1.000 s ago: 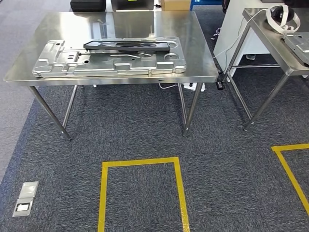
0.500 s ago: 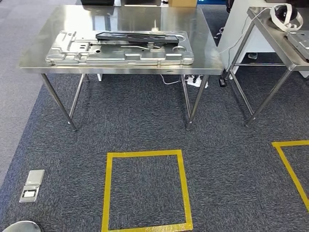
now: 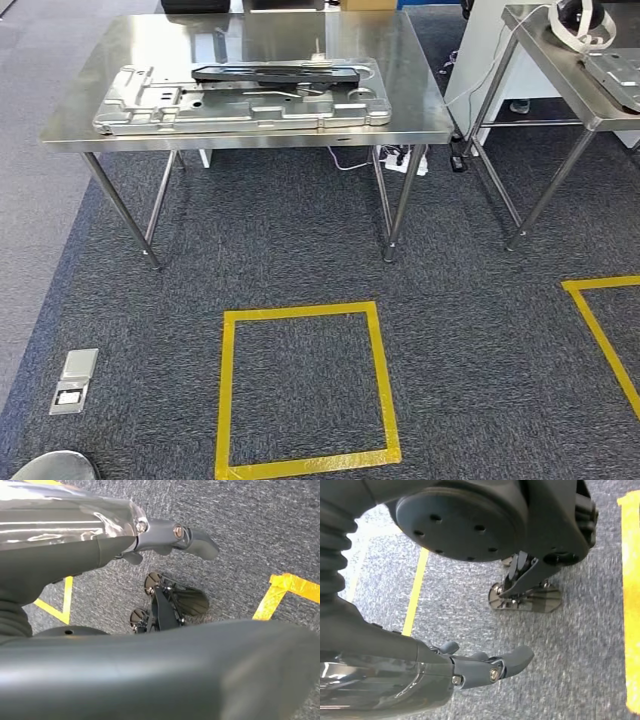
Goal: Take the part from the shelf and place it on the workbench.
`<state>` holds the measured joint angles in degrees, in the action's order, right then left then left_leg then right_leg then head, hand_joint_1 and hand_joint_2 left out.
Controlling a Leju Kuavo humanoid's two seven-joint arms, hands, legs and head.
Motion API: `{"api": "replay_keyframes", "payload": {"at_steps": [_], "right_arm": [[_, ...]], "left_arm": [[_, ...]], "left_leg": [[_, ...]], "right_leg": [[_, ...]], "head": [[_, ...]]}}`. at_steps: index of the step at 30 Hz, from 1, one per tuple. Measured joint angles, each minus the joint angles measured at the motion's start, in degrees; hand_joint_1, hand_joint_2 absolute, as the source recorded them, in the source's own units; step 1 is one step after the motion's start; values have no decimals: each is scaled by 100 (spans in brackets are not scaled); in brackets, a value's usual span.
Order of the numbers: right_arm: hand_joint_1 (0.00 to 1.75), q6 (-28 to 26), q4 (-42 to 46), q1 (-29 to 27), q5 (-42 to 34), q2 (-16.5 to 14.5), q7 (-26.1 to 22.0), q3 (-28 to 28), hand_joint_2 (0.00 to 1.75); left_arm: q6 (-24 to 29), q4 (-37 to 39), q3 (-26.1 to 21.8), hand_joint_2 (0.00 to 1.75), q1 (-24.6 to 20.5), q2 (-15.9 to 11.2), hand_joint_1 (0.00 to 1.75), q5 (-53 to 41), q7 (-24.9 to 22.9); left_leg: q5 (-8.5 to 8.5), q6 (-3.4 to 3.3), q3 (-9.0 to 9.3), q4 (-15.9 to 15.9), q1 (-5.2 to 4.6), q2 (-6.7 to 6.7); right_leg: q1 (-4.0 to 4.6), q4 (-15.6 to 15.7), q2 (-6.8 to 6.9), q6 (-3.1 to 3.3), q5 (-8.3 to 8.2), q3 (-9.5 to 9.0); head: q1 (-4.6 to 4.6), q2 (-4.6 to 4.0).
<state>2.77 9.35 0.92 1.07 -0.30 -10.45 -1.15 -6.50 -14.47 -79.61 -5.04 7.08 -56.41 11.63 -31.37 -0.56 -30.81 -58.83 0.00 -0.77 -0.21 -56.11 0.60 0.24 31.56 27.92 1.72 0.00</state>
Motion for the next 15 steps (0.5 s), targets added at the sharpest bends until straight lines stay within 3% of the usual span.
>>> {"api": "replay_keyframes", "payload": {"at_steps": [2, 4, 5, 6, 7, 9, 10, 12, 15], "right_arm": [[0, 5, 0, 2, 0, -1, 0, 1, 175], [0, 14, 0, -2, -1, -2, 0, 2, 175], [0, 19, 0, -4, -2, -3, 0, 2, 175], [0, 23, 0, -6, -5, -3, 0, 3, 175], [0, 27, 0, -6, -8, -3, 0, 4, 175], [0, 34, 0, 0, -11, -4, 0, 5, 175], [0, 42, 0, 4, -11, -5, 0, 6, 175], [0, 65, 0, 11, -11, -8, 0, 9, 175], [0, 93, 0, 12, -9, -8, 0, 17, 175]], "left_arm": [[-1, 0, -3, 175, 4, 0, 0, 0, 2], [-5, 0, -4, 175, 14, 0, 0, 0, 2], [-9, 0, -5, 175, 21, 0, 0, 0, 3], [-14, 0, -5, 175, 29, 0, 0, -1, 3], [-20, 0, -5, 175, 34, 0, 0, -1, 5], [-34, 0, -5, 175, 34, -1, 0, -4, 8], [-46, 0, -5, 175, 30, -1, 0, -5, 8], [-64, 0, -4, 175, 27, -2, 0, -8, -1], [-74, -1, -3, 175, 46, 0, 0, -8, -23]], "left_leg": [[-355, 54, -199, -491, 16, 17], [-730, 97, -499, -1263, 32, 25], [-792, 111, -572, -1497, 37, 26], [-732, 115, -535, -1497, 40, 27], [-571, 111, -390, -1260, 44, 27], [-202, 74, 24, -477, 39, 27], [-97, 45, 174, -155, 31, 27], [-63, -13, 261, 103, 9, 28], [-5, -113, 218, 144, 26, 20]], "right_leg": [[-19, 19, 24, 51, -49, 45], [-16, 8, 31, 68, -77, 98], [-15, 0, 33, 67, -87, 116], [-14, -11, 33, 65, -92, 127], [-14, -24, 31, 61, -92, 130], [-9, -60, 29, 44, -85, 138], [0, -83, 26, 22, -84, 154], [14, -112, 24, -40, -99, 203], [5, -180, 10, -136, -48, 254]], "head": [[3, 0], [5, 0], [5, 0], [5, 0], [5, 0], [5, 0], [4, 0], [3, 0], [2, 0]]}}
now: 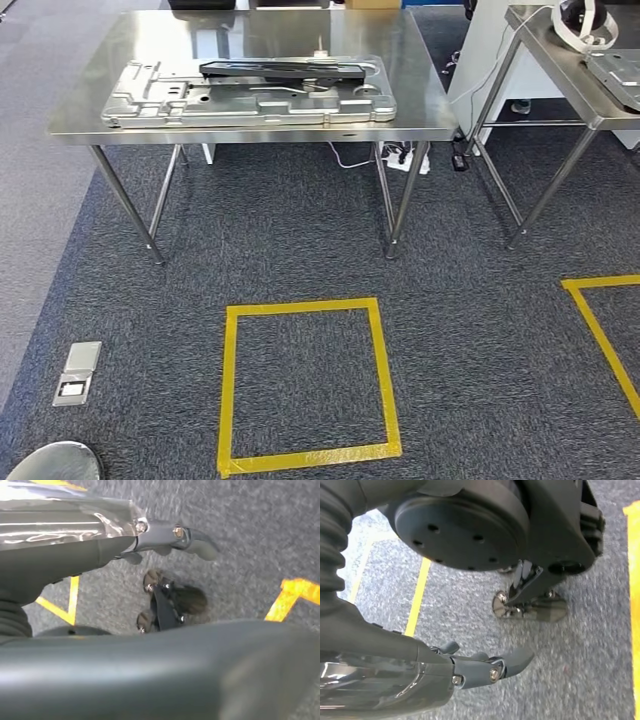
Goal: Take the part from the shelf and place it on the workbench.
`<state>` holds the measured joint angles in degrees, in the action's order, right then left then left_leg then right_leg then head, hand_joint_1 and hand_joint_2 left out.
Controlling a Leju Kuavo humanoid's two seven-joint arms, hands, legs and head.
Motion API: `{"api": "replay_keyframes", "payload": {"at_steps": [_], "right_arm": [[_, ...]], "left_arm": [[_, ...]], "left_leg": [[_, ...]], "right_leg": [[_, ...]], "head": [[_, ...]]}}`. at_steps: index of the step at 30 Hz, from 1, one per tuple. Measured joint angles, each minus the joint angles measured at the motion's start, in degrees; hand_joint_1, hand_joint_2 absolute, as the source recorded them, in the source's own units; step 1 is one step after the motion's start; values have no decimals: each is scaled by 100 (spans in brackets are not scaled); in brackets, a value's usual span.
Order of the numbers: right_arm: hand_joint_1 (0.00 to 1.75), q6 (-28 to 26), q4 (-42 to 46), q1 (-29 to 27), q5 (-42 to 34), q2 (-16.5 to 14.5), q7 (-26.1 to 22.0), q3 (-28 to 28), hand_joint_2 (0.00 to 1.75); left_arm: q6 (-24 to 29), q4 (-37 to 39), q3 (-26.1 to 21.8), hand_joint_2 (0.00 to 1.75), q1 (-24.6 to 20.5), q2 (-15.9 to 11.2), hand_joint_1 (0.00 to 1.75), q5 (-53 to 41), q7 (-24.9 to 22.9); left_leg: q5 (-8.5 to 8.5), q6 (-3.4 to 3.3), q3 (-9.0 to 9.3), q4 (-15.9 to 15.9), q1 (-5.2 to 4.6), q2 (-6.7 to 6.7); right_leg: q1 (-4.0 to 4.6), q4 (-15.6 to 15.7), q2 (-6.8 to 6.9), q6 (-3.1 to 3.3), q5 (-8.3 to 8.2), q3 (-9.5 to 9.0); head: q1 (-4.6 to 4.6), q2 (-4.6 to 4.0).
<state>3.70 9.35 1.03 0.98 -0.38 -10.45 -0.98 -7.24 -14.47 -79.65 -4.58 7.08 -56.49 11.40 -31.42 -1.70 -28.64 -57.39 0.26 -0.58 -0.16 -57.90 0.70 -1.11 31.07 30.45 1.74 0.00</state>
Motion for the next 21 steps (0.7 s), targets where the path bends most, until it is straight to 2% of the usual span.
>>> {"api": "replay_keyframes", "payload": {"at_steps": [2, 4, 5, 6, 7, 9, 10, 11, 13, 14, 15, 17, 19, 21], "right_arm": [[0, 13, 0, -4, 3, 0, -2, 9, 175], [0, 42, 0, -8, 4, 0, -21, 22, 175], [0, 60, 0, -12, 5, 1, -35, 28, 175], [0, 78, -1, -27, 7, 1, -48, 34, 175], [0, 89, -1, -49, 9, 2, -55, 38, 175], [0, 95, -3, -119, 14, 4, -42, 41, 175], [0, 95, -5, -156, 15, 3, -28, 41, 175], [0, 94, -6, -190, 14, 2, -14, 42, 175], [0, 90, 0, -248, 10, 1, 8, 43, 175], [0, 86, 8, -263, 8, -1, 22, 44, 175], [0, 81, 23, -274, 7, -2, 42, 45, 175], [0, 68, 63, -285, 4, -5, 97, 45, 87], [0, 40, 106, -303, 2, -9, 155, 44, 0], [0, 11, 136, -325, 1, -10, 196, 45, 0]], "left_arm": [[-2, -1, 0, 175, -4, -2, 0, -2, -13], [2, -1, 0, 175, 0, -4, 0, -14, -37], [7, -1, 1, 175, 6, -3, 0, -23, -54], [14, -3, 15, 175, 10, -3, 0, -23, -72], [23, -15, 53, 175, 11, -3, 0, -6, -86], [50, -68, 234, 175, 7, -9, 0, 116, -113], [66, -103, 357, 175, 6, -16, 0, 207, -131], [84, -136, 496, 175, 9, -28, 0, 317, -151], [116, -186, 789, 175, 28, -57, 0, 558, -194], [132, -209, 944, 131, 45, -73, 0, 685, -215], [143, -223, 1097, 87, 66, -86, 0, 810, -236], [173, -248, 1411, 0, 118, -114, 0, 1055, -285], [206, -271, 1735, 0, 183, -140, 0, 1299, -331], [230, -288, 1966, 0, 236, -165, 0, 1475, -361]], "left_leg": [[49, -71, -35, 20, 25, -14], [71, -94, -81, 13, 25, -27], [76, -94, -95, 6, 26, -34], [80, -90, -103, -2, 31, -38], [81, -85, -105, -11, 38, -38], [76, -60, -103, -32, 45, -29], [73, -33, -111, -48, 37, -23], [76, 2, -130, -62, 24, -20], [98, 72, -170, -73, 9, -23], [101, 105, -180, -67, 16, -26], [103, 105, -174, -51, 21, -27], [105, 35, -159, -26, 20, -21], [130, -61, -149, -14, 14, -13], [146, -87, -147, -10, 19, -8]], "right_leg": [[-19, -419, -23, -53, 317, 170], [-33, -1176, -35, -93, 708, 467], [-35, -1454, -37, -110, 801, 556], [-38, -1532, -37, -123, 779, 544], [-43, -1373, -37, -135, 651, 425], [-63, -608, -37, -149, 278, 12], [-65, -263, -39, -143, 158, -146], [-65, -39, -42, -121, 108, -230], [-48, 67, -53, -49, 119, -226], [-55, 78, -56, -4, 113, -213], [-59, 87, -58, 12, 105, -209], [-67, 106, -52, 29, 98, -214], [-51, 100, -46, 29, 104, -219], [-38, 98, -41, 39, 101, -221]], "head": [[-2, 0], [-3, 0], [-3, 0], [-3, 0], [-3, 0], [-3, 0], [-3, 0], [-1, 0], [3, 0], [4, 0], [5, 0], [10, 0], [14, 0], [13, 0]]}}
